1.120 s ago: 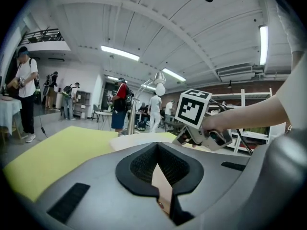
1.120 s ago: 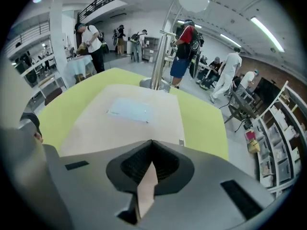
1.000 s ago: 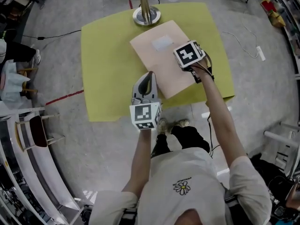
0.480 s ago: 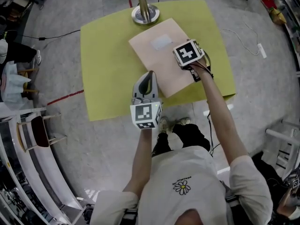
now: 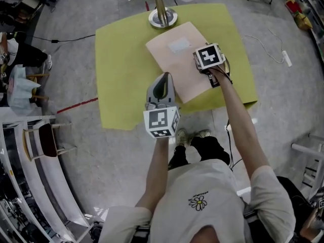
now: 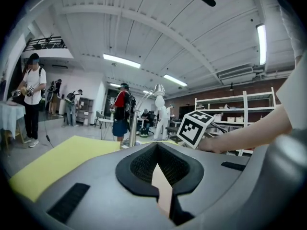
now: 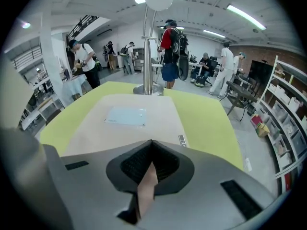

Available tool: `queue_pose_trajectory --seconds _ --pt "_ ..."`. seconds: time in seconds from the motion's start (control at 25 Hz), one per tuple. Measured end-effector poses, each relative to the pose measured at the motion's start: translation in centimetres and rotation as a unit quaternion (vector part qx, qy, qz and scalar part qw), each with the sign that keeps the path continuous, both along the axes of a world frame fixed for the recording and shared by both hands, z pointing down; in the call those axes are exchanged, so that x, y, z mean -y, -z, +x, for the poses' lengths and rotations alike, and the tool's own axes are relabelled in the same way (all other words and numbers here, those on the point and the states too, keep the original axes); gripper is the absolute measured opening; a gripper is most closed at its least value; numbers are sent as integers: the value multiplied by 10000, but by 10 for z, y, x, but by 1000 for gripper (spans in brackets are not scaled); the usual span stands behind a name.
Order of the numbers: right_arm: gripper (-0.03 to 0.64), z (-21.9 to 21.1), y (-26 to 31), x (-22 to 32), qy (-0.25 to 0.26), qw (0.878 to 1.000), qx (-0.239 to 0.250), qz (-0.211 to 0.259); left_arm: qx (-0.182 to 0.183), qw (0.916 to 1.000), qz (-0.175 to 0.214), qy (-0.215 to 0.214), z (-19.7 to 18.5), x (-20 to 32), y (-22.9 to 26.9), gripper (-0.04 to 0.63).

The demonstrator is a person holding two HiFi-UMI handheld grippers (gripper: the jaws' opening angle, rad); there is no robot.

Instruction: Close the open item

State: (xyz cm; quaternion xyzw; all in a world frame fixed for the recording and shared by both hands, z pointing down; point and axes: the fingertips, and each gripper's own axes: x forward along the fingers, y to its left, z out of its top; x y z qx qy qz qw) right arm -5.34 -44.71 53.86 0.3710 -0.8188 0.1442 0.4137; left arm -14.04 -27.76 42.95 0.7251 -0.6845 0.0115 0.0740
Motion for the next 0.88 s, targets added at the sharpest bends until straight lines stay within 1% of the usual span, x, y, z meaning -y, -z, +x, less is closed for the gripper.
queue_pose_trajectory --seconds 0.08,0.2,0.32,0.44,0.52,0.6,0.64,0.76,0.88 --pt "11 1 9 0 60 9999 91 -14 47 9999 111 -38 1 -1 13 14" --pt "11 4 39 -4 -31 9986 506 164 72 9996 282 -13 1 -7 34 14" --pt "11 6 87 -14 -63 9931 1008 602 90 9990 437 69 -2 -14 58 14" --pt "11 9 138 -38 9 9822 1419 1228 84 9977 664 122 -4 -24 86 14" --pt "11 10 171 -61 64 9719 1553 1768 -1 9963 856 118 -5 -33 105 14" --pt "11 12 201 -90 152 9590 1645 2304 -58 9944 1053 66 -5 -44 122 14" --pt "11 13 214 -105 186 9517 1709 2546 -7 9936 1131 41 -4 -50 131 14" --pt "11 21 246 -148 192 9283 2043 3100 373 9911 1278 59 -4 -67 150 14" --pt "11 29 263 -188 132 9016 2632 3430 564 9866 1521 153 -7 -87 163 14"
